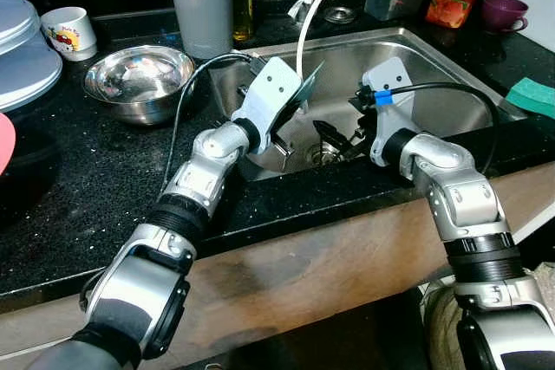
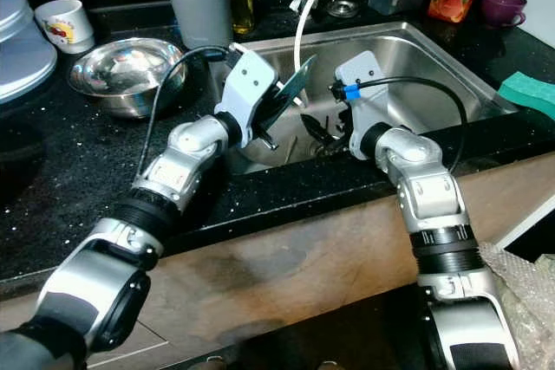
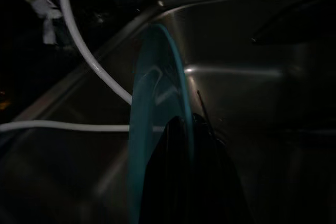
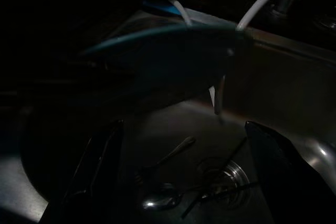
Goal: Kitchen organization
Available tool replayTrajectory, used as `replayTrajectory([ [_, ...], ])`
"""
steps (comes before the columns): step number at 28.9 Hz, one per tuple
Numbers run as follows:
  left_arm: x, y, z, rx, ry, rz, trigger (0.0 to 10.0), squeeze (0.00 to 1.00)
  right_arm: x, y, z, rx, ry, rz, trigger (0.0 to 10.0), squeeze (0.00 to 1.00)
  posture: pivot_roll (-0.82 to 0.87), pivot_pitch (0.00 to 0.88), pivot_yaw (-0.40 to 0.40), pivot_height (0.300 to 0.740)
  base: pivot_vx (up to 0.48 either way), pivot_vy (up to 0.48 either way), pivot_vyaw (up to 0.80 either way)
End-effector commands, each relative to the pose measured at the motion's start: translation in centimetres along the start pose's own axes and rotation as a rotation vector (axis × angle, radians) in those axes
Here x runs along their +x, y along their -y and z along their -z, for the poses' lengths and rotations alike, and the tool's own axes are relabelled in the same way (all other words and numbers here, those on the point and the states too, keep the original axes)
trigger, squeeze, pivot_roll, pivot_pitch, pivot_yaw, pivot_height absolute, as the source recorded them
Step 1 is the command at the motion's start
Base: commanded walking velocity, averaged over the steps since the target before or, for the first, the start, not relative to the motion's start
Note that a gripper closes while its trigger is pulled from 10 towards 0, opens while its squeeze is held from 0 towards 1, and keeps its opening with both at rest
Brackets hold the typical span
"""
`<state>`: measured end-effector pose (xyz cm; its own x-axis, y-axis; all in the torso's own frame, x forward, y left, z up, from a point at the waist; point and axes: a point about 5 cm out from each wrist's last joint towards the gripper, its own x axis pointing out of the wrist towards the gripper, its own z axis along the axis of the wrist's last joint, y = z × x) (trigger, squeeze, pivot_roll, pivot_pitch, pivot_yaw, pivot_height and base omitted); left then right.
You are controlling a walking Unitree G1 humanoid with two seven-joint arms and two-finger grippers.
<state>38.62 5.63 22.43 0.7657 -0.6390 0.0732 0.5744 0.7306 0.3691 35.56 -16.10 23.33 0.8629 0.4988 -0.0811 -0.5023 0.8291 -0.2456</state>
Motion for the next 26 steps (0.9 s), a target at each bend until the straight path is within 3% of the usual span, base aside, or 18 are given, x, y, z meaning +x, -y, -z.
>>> replayTrajectory([
  [1,0.2,0.3,-0.3,-0.016,0.02,0.037,10.0,0.75,-0.2,-0.1,0.1,0.009,0.002,-0.01,10.0,0.0,0.02,0.071,0.019,0.74,0.0,0.0,0.0],
  [2,0.2,0.4,-0.3,-0.023,0.021,0.048,10.0,0.75,-0.2,-0.1,0.1,0.009,0.002,-0.011,10.0,0.0,0.02,0.07,0.019,0.74,0.0,0.0,0.0],
  [3,0.2,0.4,-0.3,-0.011,0.021,0.046,10.0,1.0,-0.2,-0.2,0.1,0.009,0.003,-0.012,10.0,0.0,0.02,0.07,0.018,0.74,0.0,0.0,0.0],
  [6,0.3,0.3,-0.4,0.024,0.023,0.03,10.0,1.0,-0.2,-0.2,0.1,0.009,0.003,-0.013,10.0,0.0,0.02,0.07,0.018,0.74,0.0,0.0,0.0],
  [7,0.4,0.3,-0.7,0.041,0.031,0.033,10.0,0.0,-0.2,-0.2,0.1,0.009,0.003,-0.014,10.0,0.0,0.02,0.069,0.016,0.74,0.0,0.0,0.0],
  [12,0.4,-0.3,-2.5,0.054,0.077,0.055,10.0,0.0,-0.1,-0.2,0.1,0.012,0.005,-0.018,10.0,0.0,0.02,0.071,0.015,0.74,0.0,0.0,0.0],
  [14,0.3,-0.9,-3.8,0.12,0.104,0.051,10.0,0.0,-0.1,-0.3,0.1,0.014,0.006,-0.019,10.0,0.0,0.02,0.073,0.012,0.74,0.0,0.0,0.0],
  [18,-0.6,-3.7,-5.7,0.252,0.096,-0.067,10.0,0.0,0.0,-0.4,0.0,0.017,0.009,-0.023,10.0,0.0,0.03,0.073,0.011,0.74,0.0,0.0,0.0],
  [19,-1.1,-4.8,-6.0,0.312,0.065,-0.114,10.0,0.0,0.0,-0.4,0.0,0.017,0.009,-0.024,10.0,0.0,0.03,0.073,0.009,0.74,0.0,0.0,0.0],
  [20,-1.1,-4.8,-6.0,0.312,0.065,-0.114,10.0,0.0,0.0,-0.4,0.0,0.017,0.009,-0.024,10.0,0.0,0.03,0.073,0.009,0.74,0.0,0.0,0.0],
  [22,-2.0,-6.7,-6.3,0.377,0.012,-0.193,10.0,0.0,0.1,-0.4,0.0,0.018,0.01,-0.026,10.0,0.0,0.03,0.073,0.008,0.74,0.0,0.0,0.0],
  [24,-3.5,-9.6,-6.3,0.297,-0.036,-0.35,10.0,0.0,0.1,-0.5,0.0,0.019,0.011,-0.029,10.0,0.0,0.03,0.074,0.007,0.74,0.0,0.0,0.0],
  [25,-4.4,-11.0,-6.3,0.192,-0.048,-0.427,10.0,0.0,0.1,-0.5,0.0,0.019,0.011,-0.03,10.0,0.0,0.03,0.074,0.006,0.74,0.0,0.0,0.0],
  [26,-5.0,-11.7,-6.4,0.119,-0.034,-0.478,10.0,0.71,0.2,-0.5,-0.1,0.019,0.012,-0.031,10.0,0.0,0.03,0.075,0.006,0.74,0.0,0.0,0.0],
])
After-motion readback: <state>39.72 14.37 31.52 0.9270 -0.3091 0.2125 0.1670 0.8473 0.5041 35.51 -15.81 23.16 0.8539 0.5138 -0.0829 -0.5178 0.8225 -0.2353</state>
